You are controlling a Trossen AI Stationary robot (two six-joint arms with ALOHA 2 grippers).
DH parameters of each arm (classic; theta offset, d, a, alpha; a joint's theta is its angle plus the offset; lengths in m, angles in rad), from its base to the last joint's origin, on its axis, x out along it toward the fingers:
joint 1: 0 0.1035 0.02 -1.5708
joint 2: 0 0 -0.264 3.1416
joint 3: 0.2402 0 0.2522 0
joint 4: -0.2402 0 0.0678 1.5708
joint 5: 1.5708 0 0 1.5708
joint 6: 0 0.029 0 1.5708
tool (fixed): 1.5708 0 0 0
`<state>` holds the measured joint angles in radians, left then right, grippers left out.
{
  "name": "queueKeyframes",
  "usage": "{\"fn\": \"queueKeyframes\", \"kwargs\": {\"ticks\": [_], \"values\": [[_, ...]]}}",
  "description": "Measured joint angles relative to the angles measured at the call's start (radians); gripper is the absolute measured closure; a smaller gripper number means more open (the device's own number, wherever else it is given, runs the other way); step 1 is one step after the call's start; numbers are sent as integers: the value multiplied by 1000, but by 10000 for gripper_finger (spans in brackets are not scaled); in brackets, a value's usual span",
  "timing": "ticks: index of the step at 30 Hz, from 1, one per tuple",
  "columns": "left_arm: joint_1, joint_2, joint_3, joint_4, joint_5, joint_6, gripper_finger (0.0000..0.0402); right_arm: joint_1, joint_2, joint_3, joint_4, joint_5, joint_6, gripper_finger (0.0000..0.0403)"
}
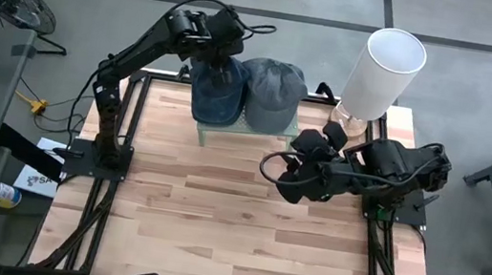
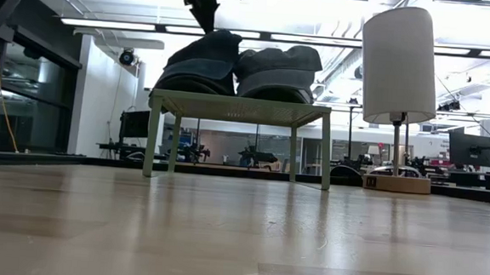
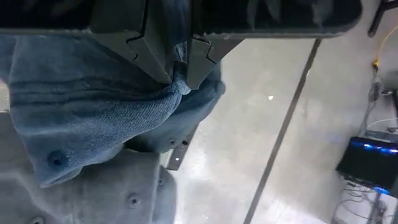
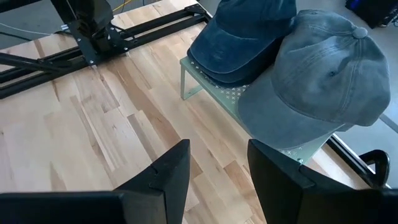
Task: Pick & Place hat
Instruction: Stack the blue cap on the blue cap on the shelf, then return to Home Position
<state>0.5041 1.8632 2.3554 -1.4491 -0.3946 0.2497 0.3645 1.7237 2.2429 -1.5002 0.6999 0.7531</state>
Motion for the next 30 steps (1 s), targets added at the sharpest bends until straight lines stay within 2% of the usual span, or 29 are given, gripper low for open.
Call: {"fn": "queueKeyframes", "kwargs": {"ticks": [5,12,26,30], "values": [[0,20,-1,-1,46,-2,376,0,0,0,0,-2,7,249],[-8,20,-1,16,46,-2,357,0,0,0,0,-3,10,249],[-28,10,1,63,16,21,246,0,0,0,0,-20,10,249],[-41,-5,1,78,-3,41,229,0,0,0,0,-21,9,249]]}}
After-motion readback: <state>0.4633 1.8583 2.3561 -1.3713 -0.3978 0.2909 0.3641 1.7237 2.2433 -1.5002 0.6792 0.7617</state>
